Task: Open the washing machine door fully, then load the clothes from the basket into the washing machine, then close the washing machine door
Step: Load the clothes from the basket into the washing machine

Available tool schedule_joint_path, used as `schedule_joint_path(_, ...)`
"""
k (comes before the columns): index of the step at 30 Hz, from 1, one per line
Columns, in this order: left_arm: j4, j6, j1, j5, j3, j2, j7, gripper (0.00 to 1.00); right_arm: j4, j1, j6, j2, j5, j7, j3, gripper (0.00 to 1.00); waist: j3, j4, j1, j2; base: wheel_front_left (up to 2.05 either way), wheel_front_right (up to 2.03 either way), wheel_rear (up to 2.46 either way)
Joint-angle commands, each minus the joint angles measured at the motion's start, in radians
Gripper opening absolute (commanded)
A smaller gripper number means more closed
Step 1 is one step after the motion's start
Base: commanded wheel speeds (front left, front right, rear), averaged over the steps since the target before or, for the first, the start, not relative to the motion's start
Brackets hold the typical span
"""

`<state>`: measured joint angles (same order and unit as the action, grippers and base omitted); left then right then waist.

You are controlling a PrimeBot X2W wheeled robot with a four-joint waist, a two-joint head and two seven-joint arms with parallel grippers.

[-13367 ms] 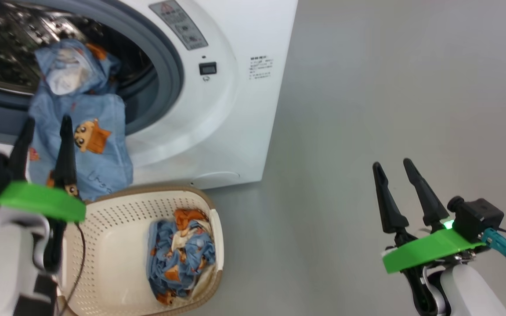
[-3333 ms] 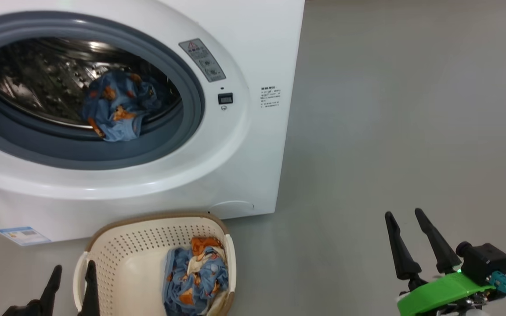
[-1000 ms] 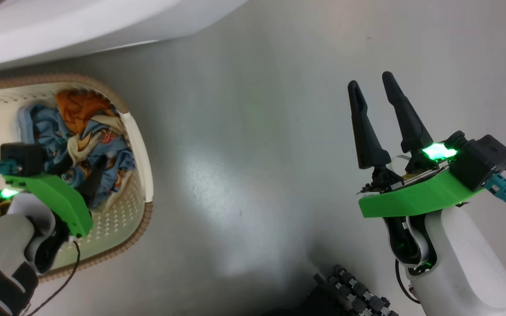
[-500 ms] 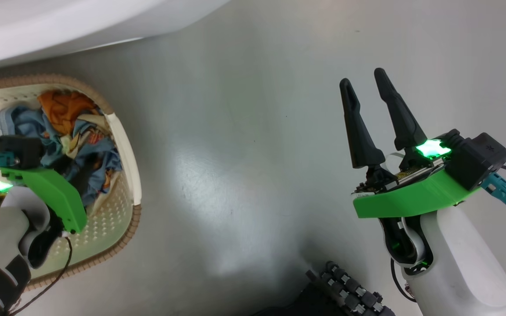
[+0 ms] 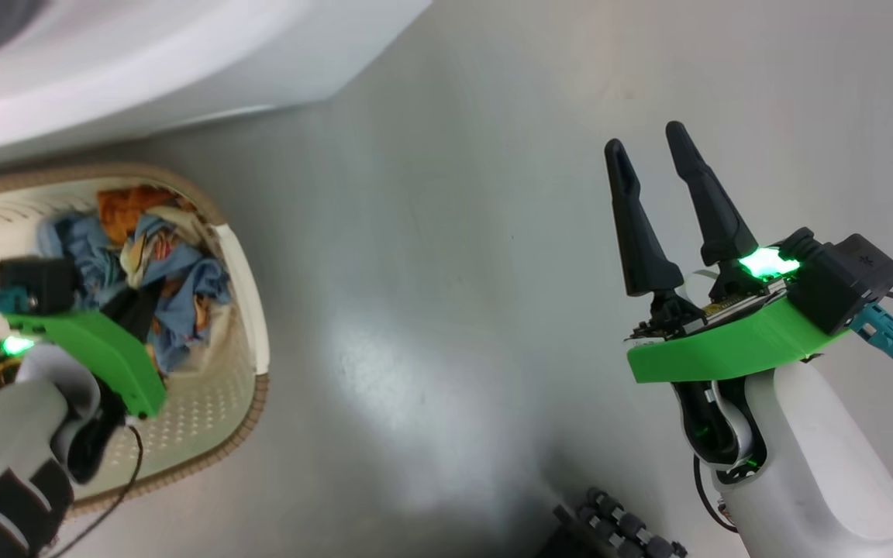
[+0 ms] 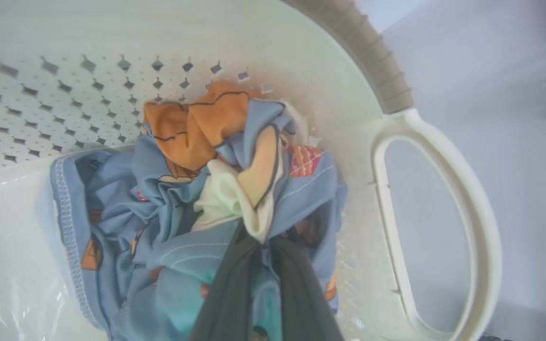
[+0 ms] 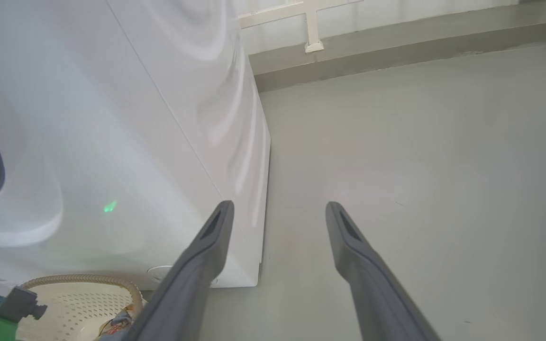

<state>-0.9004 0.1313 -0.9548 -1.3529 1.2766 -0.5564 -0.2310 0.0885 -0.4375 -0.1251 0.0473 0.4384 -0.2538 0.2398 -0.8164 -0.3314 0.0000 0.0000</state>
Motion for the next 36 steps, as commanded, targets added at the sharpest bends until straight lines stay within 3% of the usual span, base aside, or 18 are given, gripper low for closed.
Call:
schedule_joint_path(1,-0.003,-0.001,0.033,-0.013,-0.022,-0.021,-0.014,0.00,-0.016,0.036,-0.006,0.003,-0.007,-0.008,0.009,1.00,0.050,0.022,0.0000,0.0000,0.00,0.00,0.00)
schedule_joint_path(6,-0.013,-0.001,0.085,-0.025,-0.048,-0.002,-0.029,0.00,0.008,0.058,-0.006,0.003,-0.026,-0.008,-0.002,1.00,0.139,0.051,0.0000,0.0000,0.00,0.00,0.00)
schedule_joint_path(10,-0.011,-0.001,0.118,0.030,-0.149,0.015,-0.030,0.00,0.026,0.080,-0.006,0.003,-0.044,-0.008,-0.011,1.00,0.208,0.081,0.0000,0.0000,0.00,0.00,0.00)
schedule_joint_path(20,0.043,-0.001,0.305,0.259,-0.435,0.068,-0.031,0.00,0.068,0.154,-0.006,0.007,-0.074,-0.008,-0.032,1.00,0.394,0.138,0.0000,0.0000,0.00,0.00,0.00)
schedule_joint_path(36,0.231,-0.001,0.574,0.649,-0.847,0.158,-0.031,0.00,0.091,0.297,-0.006,0.067,-0.058,-0.008,-0.062,1.00,0.622,0.196,0.0000,0.0000,0.00,0.00,0.00)
